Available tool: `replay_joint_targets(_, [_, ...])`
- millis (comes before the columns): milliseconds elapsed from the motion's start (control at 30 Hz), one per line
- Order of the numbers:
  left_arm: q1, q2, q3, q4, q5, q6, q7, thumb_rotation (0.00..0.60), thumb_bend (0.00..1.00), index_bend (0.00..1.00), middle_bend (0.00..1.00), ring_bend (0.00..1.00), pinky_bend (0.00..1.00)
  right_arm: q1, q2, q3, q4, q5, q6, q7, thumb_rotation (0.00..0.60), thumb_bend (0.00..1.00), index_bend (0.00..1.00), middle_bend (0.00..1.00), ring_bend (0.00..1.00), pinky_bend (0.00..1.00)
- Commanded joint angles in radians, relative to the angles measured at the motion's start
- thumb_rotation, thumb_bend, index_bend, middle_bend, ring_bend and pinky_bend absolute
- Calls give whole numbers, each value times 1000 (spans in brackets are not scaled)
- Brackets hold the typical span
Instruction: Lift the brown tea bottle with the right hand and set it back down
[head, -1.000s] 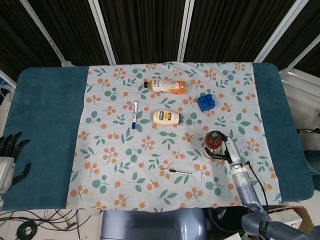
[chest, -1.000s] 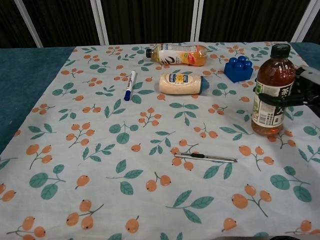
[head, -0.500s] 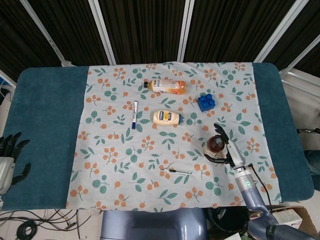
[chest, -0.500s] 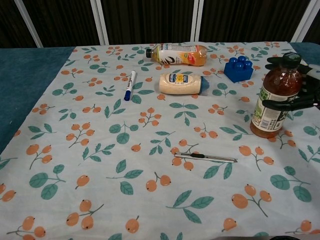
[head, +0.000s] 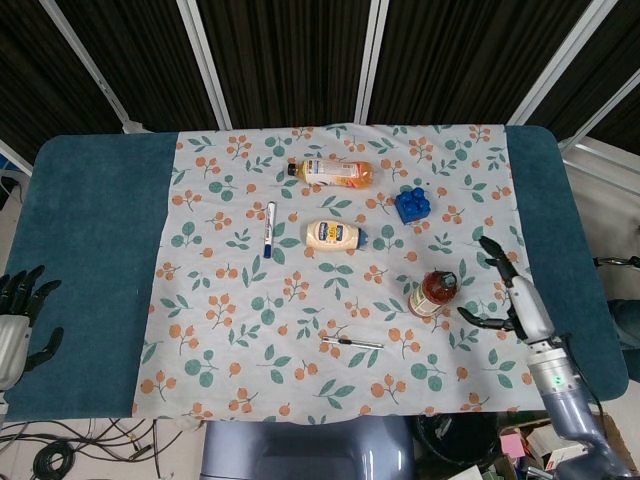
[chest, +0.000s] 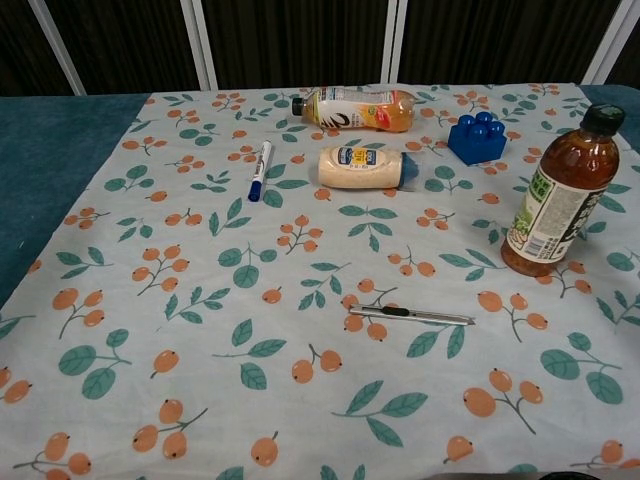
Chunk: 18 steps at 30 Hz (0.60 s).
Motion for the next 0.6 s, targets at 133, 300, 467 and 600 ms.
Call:
replay_joint_targets(133, [1,-1,1,0,2,2,1,600,375,188,31,12,0,-119,119,-48,-84,6,137,-472,600,114,0,0,69,141])
replay_joint_targets(300, [1,-1,1,2,8,6,-1,600,375,188,31,12,0,-190,112,-94,-86,-7,214,-669,600,115,0,0,69,141])
replay_joint_targets(467, [3,-1,0,5,17,16,-6,600,375,188,31,12,0,-224,79,-139,-39,-44,232,-762,600,115,0,0,68,141])
replay_joint_targets(600, [4,1,3,10,27,22,-12,600,375,188,31,11,0,-232,56,-144,-6,-54,237,-763,600,115,0,0,67,141])
